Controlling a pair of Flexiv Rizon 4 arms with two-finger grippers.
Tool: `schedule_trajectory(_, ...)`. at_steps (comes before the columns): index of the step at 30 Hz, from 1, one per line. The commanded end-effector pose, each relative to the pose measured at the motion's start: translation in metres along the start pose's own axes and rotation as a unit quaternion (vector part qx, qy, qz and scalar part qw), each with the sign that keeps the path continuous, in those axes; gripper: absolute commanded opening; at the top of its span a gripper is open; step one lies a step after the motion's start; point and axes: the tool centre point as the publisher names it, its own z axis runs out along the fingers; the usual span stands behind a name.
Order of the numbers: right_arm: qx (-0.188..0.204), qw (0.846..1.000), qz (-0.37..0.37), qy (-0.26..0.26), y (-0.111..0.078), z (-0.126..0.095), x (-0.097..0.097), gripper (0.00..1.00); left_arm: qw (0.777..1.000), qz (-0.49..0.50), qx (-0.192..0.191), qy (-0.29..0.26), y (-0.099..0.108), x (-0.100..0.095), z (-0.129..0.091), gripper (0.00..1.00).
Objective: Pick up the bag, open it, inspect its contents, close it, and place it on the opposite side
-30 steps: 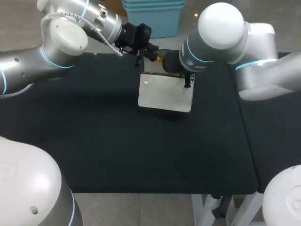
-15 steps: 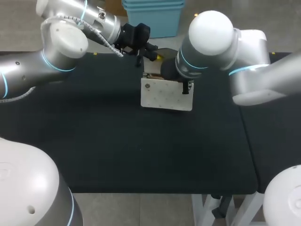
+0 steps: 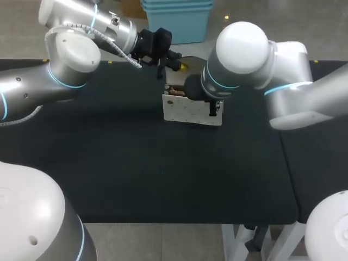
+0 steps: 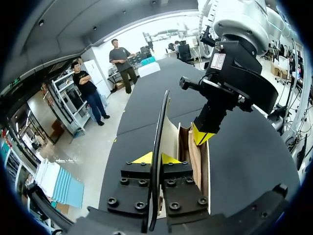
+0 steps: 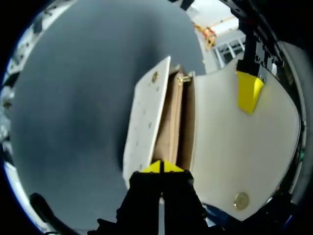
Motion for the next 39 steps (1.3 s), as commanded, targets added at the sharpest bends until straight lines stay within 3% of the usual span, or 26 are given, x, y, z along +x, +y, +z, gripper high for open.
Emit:
schedule_trajectory(1, 0.001, 1.0, 0.004, -0.006, -0.001, 0.003, -0.001, 0.0, 1.0, 0.006, 0.007, 0.0, 0.0, 0.005, -0.002, 0.0)
schedule_trajectory(14, 0.006, 0.999, 0.005, -0.046, 0.001, -0.005, -0.026, 0.0, 1.0, 0.026, 0.003, -0.002, -0.006, 0.009, -0.004, 0.0)
schedule_trajectory(23, 0.012, 1.0, 0.014, -0.018, -0.006, 0.015, -0.02, 0.0, 1.0, 0.02, 0.007, -0.008, -0.005, 0.008, -0.007, 0.0)
schedule_trajectory(32, 0.013, 1.0, 0.02, -0.008, -0.01, 0.02, -0.017, 0.0, 1.0, 0.021, 0.021, -0.002, -0.006, 0.011, -0.006, 0.0)
schedule_trajectory(39, -0.003, 1.0, 0.014, -0.017, -0.003, 0.02, -0.023, 0.0, 0.999, 0.025, 0.026, 0.005, -0.008, 0.012, -0.003, 0.0)
